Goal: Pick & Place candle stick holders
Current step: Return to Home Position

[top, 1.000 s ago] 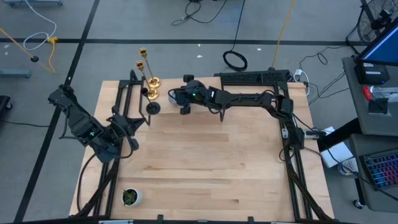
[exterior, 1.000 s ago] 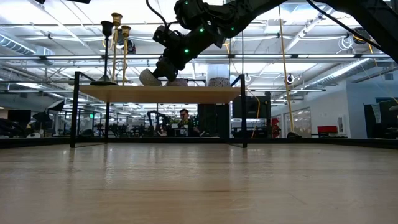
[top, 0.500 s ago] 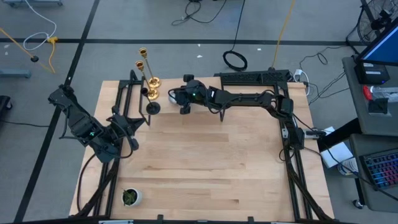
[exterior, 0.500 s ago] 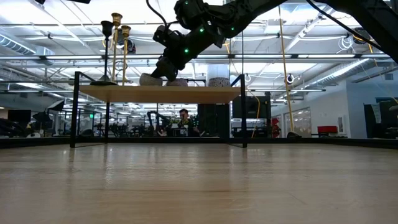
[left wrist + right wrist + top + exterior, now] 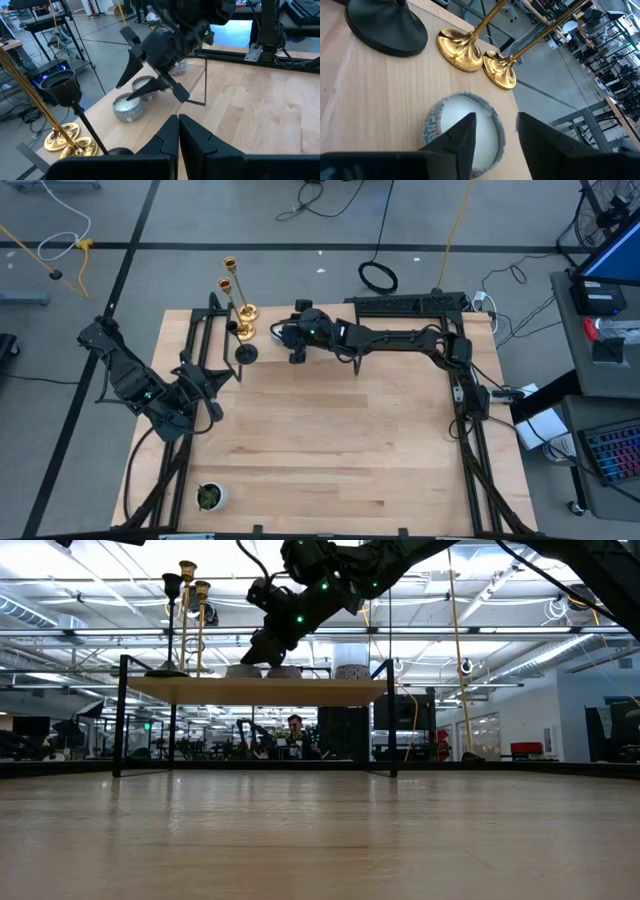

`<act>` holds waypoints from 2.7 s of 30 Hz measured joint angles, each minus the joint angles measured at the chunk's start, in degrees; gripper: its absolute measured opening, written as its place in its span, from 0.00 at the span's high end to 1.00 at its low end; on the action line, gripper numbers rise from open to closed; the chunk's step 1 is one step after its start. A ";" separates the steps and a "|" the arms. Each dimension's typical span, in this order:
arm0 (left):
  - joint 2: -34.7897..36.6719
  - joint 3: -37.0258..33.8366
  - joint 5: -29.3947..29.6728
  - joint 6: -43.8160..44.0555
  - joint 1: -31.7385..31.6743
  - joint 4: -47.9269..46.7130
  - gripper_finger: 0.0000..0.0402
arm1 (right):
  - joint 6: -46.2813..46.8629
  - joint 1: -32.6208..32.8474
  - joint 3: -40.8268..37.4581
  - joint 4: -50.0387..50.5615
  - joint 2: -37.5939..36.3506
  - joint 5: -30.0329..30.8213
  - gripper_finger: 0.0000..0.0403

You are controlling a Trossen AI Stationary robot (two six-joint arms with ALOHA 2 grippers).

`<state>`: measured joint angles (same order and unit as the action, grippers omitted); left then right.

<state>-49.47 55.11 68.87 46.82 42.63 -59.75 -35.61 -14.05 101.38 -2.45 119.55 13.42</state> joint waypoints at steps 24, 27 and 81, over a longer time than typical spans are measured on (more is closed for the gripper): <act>-0.01 0.02 0.22 2.24 0.00 0.00 0.95 | 9.25 9.52 -0.05 36.10 -19.06 -1.64 0.69; -0.01 0.02 0.45 2.26 0.00 0.00 0.95 | 11.95 9.55 -2.42 39.63 -22.86 -11.36 0.73; 17.45 -28.86 -54.93 -60.10 -23.71 54.82 0.95 | 30.49 9.66 -86.66 -28.00 -85.90 -16.73 1.00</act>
<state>-32.03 26.25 13.94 -13.28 18.92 -4.92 -5.13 -4.38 14.72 -30.45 33.65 -3.31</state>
